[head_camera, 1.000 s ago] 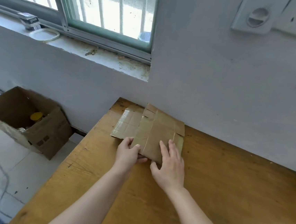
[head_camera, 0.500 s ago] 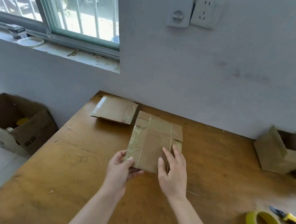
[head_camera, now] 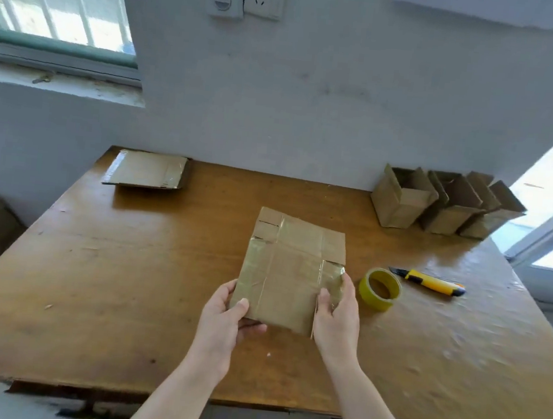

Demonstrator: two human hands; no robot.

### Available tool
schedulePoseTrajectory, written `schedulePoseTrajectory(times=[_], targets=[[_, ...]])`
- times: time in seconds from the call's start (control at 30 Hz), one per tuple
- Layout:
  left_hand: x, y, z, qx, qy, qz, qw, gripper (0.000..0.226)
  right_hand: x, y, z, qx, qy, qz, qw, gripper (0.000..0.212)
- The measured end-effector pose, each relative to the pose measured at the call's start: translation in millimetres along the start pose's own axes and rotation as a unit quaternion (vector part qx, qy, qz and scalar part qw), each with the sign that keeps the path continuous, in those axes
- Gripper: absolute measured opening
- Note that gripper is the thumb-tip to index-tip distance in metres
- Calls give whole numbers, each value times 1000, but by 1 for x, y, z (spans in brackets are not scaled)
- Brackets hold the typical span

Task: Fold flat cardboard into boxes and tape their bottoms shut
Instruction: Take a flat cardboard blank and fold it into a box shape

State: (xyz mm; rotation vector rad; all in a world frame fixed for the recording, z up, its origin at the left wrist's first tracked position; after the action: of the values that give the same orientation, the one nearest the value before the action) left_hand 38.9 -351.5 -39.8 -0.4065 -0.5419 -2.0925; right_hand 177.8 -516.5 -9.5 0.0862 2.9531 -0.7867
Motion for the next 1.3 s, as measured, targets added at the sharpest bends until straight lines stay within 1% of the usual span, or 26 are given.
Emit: schedulePoseTrajectory(times=[0.17, 0.33, 0.47, 0.63, 0.7, 0.77, 0.83, 0.9, 1.0, 1.07, 1.17, 1.23, 1.3], targets=[[24, 53, -21, -83, 2, -41, 996, 28, -17, -58, 32, 6, 19, 21, 1000, 55], [45, 125, -47, -124, 6, -56, 991, 21, -55, -117, 71, 32, 30, 39, 998, 56], [65, 192, -70, -100, -1, -54, 993, 23, -98, -163, 102, 51, 31, 38, 998, 54], [86, 253, -89, -67, -37, -20, 997, 35, -141, -201, 140, 71, 29, 12, 997, 52], [90, 274, -92, -57, -59, -31, 996, 37, -154, -205, 150, 63, 30, -5, 998, 52], [92, 297, -91, -56, -67, -68, 994, 37, -166, -207, 160, 55, 42, -16, 997, 53], [91, 319, -87, -72, -57, -109, 990, 39, -179, -206, 170, 57, 53, -28, 997, 54], [84, 338, -84, -93, -37, -130, 986, 39, -193, -202, 181, 61, 63, -43, 995, 55], [67, 359, -84, -110, -20, -135, 985, 37, -211, -190, 192, 47, 83, -83, 992, 58], [53, 370, -84, -131, -8, -128, 983, 31, -220, -180, 200, 35, 113, -122, 985, 59], [34, 384, -82, -203, 46, -103, 973, 20, -231, -168, 211, 59, 157, -191, 967, 55], [27, 393, -78, -254, 95, -109, 956, 18, -240, -161, 208, 99, 137, -225, 960, 53], [22, 398, -78, -295, 117, -118, 941, 16, -252, -157, 199, 79, 131, -220, 963, 52]])
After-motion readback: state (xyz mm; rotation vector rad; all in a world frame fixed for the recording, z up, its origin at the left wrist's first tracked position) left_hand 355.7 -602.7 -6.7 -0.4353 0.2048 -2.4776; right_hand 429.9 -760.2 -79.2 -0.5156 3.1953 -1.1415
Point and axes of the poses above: each hand's wrist, its own x-axis away from the middle knuckle, its own y-axis out of the palm, z = x × y, the point moved 9 cm from there along -x, towards the middle knuckle, and after that the axes turned 14 degrees about z, right-handed, at the moved point
